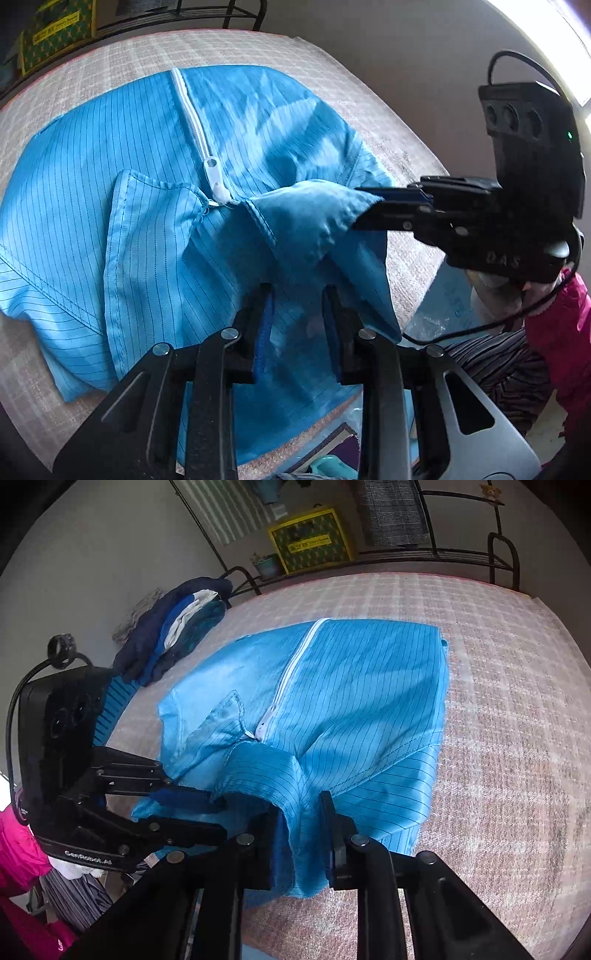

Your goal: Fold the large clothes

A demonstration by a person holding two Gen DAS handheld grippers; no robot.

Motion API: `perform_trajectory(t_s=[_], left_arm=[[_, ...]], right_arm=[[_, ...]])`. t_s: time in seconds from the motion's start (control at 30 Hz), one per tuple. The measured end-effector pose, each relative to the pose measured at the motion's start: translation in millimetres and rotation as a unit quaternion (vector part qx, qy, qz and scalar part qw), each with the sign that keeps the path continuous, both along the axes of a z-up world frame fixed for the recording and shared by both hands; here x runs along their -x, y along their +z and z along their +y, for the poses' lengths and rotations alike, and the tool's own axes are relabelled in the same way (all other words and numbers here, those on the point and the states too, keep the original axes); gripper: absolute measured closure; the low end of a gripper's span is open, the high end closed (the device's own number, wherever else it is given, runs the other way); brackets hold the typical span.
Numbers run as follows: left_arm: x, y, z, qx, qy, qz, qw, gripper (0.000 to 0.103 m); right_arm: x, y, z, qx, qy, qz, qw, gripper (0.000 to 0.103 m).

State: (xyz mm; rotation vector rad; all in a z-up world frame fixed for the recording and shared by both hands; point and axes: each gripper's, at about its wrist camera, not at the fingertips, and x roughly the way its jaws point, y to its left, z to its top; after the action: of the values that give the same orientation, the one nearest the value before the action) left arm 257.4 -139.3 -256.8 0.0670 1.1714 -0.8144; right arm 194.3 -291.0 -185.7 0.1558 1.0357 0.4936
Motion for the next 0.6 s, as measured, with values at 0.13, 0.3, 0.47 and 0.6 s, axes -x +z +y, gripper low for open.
perform_trajectory(t_s=[0.13,0.3,0.47,0.6], left_arm=[[-20.3,12.6,6.0,0.026,0.036,-0.022,0.9988,0.084],[-36.9,19.0,5.7,0.055,0.051,-0.015,0.997,0.084],[-41.0,17.8,-15.3,0.05,0.041,-0.013,0.9978,0.084],[-45.5,23.0,-17.9,0.047,0.044,-0.025,0.9976,0.084]], right_arm=[[0.1,-6.6,6.2,0.005,0.011,0.009,1.0,0.086],[1.1,-12.0,11.2,0.002,0.021,0.015,1.0,0.086],[-0.3,-7.4,18.8,0.037,0.023,-0.017,0.999,0.079],[-6.0,-4.5,22.9,0.034,0.036,-0.037,0.998,0.077]])
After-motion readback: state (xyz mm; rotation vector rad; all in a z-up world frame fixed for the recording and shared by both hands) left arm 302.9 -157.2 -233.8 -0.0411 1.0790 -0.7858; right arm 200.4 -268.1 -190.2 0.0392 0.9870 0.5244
